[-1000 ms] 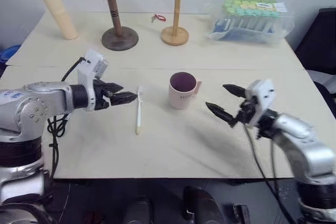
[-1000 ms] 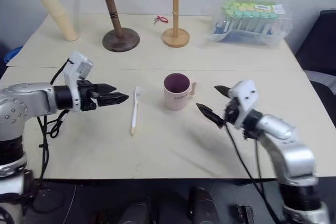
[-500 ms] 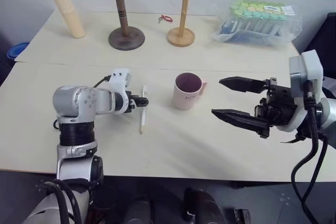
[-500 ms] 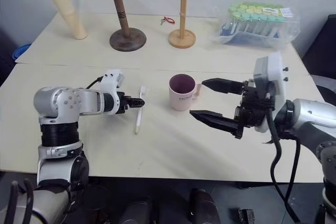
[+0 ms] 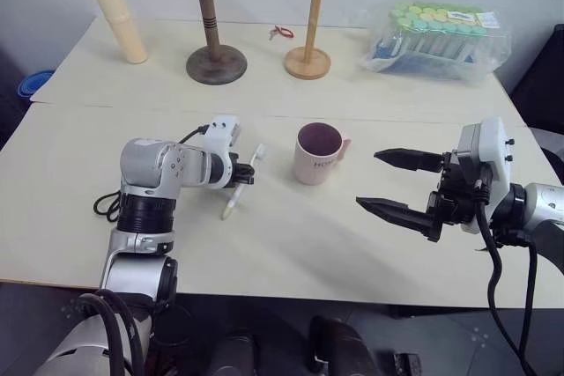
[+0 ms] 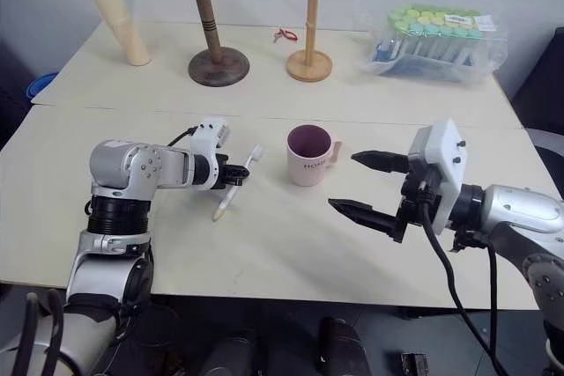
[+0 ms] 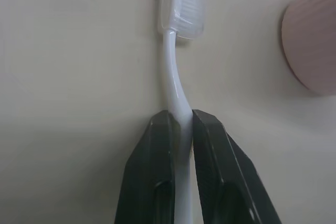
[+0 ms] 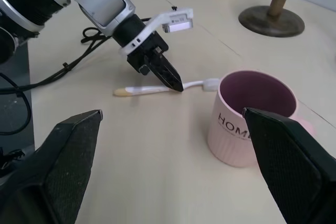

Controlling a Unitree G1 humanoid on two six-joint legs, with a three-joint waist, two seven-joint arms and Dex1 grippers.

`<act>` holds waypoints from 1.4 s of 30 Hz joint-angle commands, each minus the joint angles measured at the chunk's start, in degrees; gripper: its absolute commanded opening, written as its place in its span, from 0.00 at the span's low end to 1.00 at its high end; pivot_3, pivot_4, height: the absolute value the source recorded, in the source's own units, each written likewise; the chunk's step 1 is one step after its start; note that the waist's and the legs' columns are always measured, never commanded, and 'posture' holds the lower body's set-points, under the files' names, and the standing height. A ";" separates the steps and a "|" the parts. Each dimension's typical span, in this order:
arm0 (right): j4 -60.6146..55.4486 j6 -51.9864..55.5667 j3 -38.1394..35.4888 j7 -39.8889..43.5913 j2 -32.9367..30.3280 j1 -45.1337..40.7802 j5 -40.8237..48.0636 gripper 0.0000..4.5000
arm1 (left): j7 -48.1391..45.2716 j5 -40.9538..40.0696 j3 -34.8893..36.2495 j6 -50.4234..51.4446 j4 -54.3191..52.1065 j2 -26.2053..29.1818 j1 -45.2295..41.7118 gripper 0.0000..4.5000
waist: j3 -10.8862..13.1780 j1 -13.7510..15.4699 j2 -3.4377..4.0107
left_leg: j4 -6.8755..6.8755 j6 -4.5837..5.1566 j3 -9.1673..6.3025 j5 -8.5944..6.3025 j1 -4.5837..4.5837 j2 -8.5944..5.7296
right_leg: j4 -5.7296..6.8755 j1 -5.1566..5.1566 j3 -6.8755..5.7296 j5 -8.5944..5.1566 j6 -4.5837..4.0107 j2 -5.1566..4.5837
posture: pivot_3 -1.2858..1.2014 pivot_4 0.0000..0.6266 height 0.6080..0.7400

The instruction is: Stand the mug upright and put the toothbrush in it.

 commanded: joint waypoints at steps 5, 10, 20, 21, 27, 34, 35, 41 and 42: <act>-0.93 0.46 -6.81 -4.34 -1.53 2.18 -1.14 1.00 | -0.74 0.23 9.79 -19.62 5.23 -1.60 -7.29 0.05 | 0.04 0.03 -0.07 | 0.02 0.00 0.00 0.00 -0.03 0.03 | 0.00 -0.01 -0.02 0.00 0.01 0.01 | 0.52 0.24 1.00; -1.34 2.43 -10.90 -8.93 -0.30 3.81 0.85 1.00 | -8.32 -3.03 13.41 -37.42 10.72 -5.39 -17.08 0.05 | 0.06 0.51 -0.11 | 0.02 0.00 -0.02 0.00 -0.23 0.00 | -0.10 -0.12 -0.11 0.01 0.02 -0.01 | 0.52 0.24 1.00; -2.49 2.93 -12.80 -16.42 1.38 5.71 1.33 1.00 | -17.89 1.44 3.88 -56.07 18.83 -16.21 -17.15 0.05 | 0.06 0.20 -0.11 | -0.06 0.02 0.11 0.00 -0.16 -0.03 | -0.19 -0.08 -0.07 0.06 0.10 0.03 | 0.52 0.24 1.00; -2.40 3.03 -13.19 -17.19 1.68 5.84 1.75 1.00 | -18.09 1.70 3.10 -57.02 18.95 -17.24 -16.42 0.05 | 0.06 0.03 -0.10 | -0.08 0.02 0.11 0.00 -0.16 -0.02 | -0.19 -0.10 -0.07 0.06 0.10 0.05 | 0.52 0.24 1.00; -2.24 2.98 -13.93 -19.30 2.11 6.49 1.81 1.00 | -20.40 4.26 -2.09 -59.75 15.75 -18.81 -11.11 0.21 | 0.06 0.05 -0.09 | -0.12 0.02 0.14 0.00 -0.14 0.03 | -0.22 -0.12 -0.04 0.06 0.10 0.09 | 0.52 0.24 1.00; -1.88 2.31 -13.21 -16.80 1.07 6.46 2.28 1.00 | -20.50 2.75 -1.45 -55.73 9.55 -16.67 -8.25 0.67 | 0.06 0.11 -0.09 | -0.10 0.04 0.11 -0.01 -0.16 0.03 | -0.22 -0.12 -0.03 0.06 0.10 0.08 | 0.52 0.24 1.00; -1.71 2.36 -13.01 -15.73 0.75 6.19 2.77 1.00 | -20.49 2.19 -0.76 -54.27 7.49 -15.30 -7.93 0.75 | 0.06 0.10 -0.09 | -0.09 0.04 0.10 -0.01 -0.16 0.03 | -0.22 -0.12 -0.03 0.06 0.10 0.08 | 0.52 0.24 1.00; -0.77 2.92 -13.26 -4.87 -3.54 6.81 5.45 1.00 | -35.24 -2.83 0.05 -44.65 -4.78 4.67 -5.73 0.99 | 0.05 -1.32 -0.07 | -0.14 0.03 0.08 -0.01 -0.14 0.12 | -0.18 -0.15 -0.03 0.04 0.07 0.16 | 0.52 0.24 1.00; -0.06 2.97 -13.43 -2.72 -4.64 7.14 5.29 1.00 | -40.74 -3.51 -0.77 -43.97 -6.03 9.93 -4.85 0.99 | 0.05 -1.52 -0.05 | -0.15 0.03 0.08 -0.01 -0.12 0.14 | -0.18 -0.15 -0.04 0.03 0.05 0.18 | 0.52 0.24 1.00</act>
